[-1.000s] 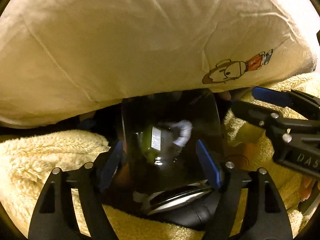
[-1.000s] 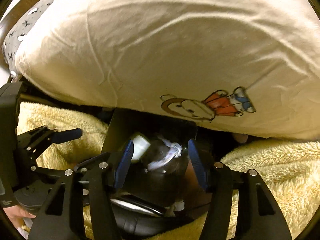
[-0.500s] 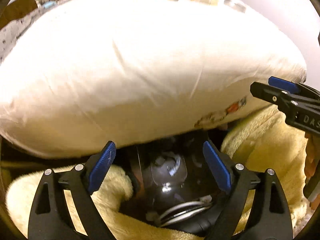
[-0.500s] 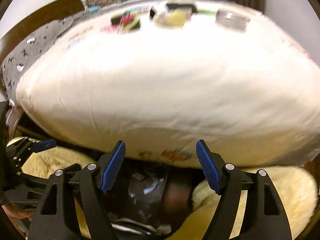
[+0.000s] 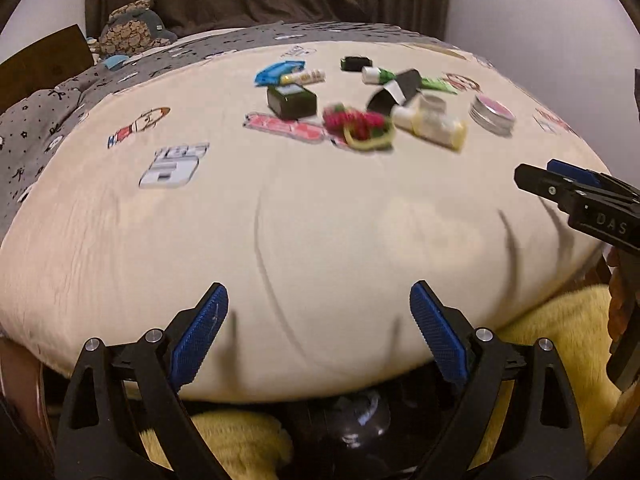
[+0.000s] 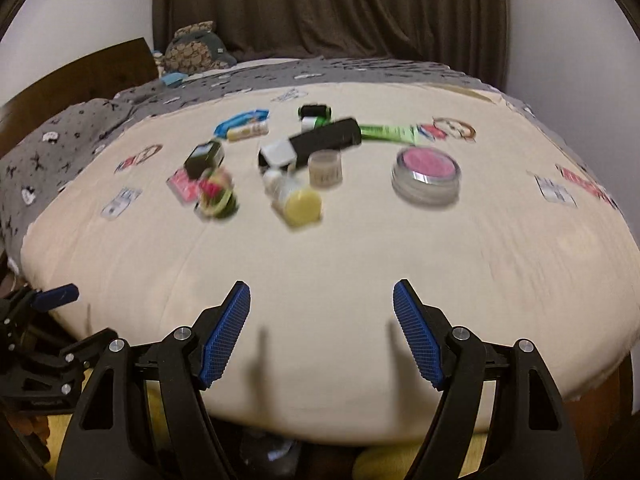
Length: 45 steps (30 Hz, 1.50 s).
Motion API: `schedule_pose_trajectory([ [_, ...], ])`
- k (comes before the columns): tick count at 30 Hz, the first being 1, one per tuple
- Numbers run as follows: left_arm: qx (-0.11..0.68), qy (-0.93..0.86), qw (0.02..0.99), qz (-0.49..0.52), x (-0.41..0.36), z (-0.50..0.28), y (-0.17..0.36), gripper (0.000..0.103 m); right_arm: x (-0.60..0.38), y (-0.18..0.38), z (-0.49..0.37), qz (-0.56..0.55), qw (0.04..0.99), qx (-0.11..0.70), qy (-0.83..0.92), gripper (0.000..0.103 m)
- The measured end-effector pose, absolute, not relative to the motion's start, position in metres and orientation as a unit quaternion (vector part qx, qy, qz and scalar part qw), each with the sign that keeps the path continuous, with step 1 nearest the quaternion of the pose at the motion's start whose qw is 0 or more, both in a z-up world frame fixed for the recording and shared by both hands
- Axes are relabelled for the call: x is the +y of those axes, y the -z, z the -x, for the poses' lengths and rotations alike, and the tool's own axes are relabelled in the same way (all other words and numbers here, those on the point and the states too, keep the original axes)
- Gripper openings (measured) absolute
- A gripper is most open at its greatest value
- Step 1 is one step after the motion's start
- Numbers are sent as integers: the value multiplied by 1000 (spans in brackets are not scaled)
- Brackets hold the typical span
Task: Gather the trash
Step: 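Grasp the pipe-cleaner toy with the left tool while the right tool grasps the yellow bottle, then lower both held items into the bin and open both tools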
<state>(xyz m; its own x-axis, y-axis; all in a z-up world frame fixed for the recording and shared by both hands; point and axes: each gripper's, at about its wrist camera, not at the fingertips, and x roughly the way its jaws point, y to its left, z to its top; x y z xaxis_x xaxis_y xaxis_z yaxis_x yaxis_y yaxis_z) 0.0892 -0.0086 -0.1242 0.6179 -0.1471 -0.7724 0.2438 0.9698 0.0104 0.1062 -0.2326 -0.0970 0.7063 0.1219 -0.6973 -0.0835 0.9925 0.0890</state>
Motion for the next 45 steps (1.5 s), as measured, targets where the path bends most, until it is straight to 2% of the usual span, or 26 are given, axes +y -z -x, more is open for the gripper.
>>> schedule_pose_trajectory([
  [8, 419, 110, 900, -52, -18, -128, 117, 87, -219, 108, -176, -25, 914, 397, -81, 74],
  [11, 421, 110, 899, -46, -19, -140, 116, 87, -213, 114, -191, -17, 910, 405, -85, 70],
  [14, 425, 114, 897, -42, -21, -152, 117, 87, -205, 122, -206, -3, 903, 419, -91, 64],
  [18, 428, 124, 895, -35, -26, -169, 120, 87, -202, 129, -213, 14, 903, 420, -90, 45],
  [21, 429, 135, 893, -37, -33, -183, 122, 87, -208, 126, -210, 8, 905, 416, -86, 42],
  [24, 429, 142, 891, -30, -39, -199, 125, 87, -217, 125, -207, 3, 906, 417, -75, 33],
  [36, 451, 149, 880, 6, -64, -247, 133, 87, -228, 124, -192, -16, 906, 417, -71, 32],
  [39, 453, 154, 878, 3, -67, -251, 134, 72, -231, 123, -188, -21, 907, 416, -69, 32],
  [41, 453, 162, 877, 6, -69, -253, 133, 50, -232, 123, -186, -23, 907, 415, -69, 32],
  [43, 457, 177, 871, 16, -71, -256, 132, 36, -232, 123, -184, -25, 907, 415, -69, 32],
  [45, 456, 175, 873, 10, -73, -255, 131, 35, -233, 122, -181, -26, 907, 415, -68, 32],
])
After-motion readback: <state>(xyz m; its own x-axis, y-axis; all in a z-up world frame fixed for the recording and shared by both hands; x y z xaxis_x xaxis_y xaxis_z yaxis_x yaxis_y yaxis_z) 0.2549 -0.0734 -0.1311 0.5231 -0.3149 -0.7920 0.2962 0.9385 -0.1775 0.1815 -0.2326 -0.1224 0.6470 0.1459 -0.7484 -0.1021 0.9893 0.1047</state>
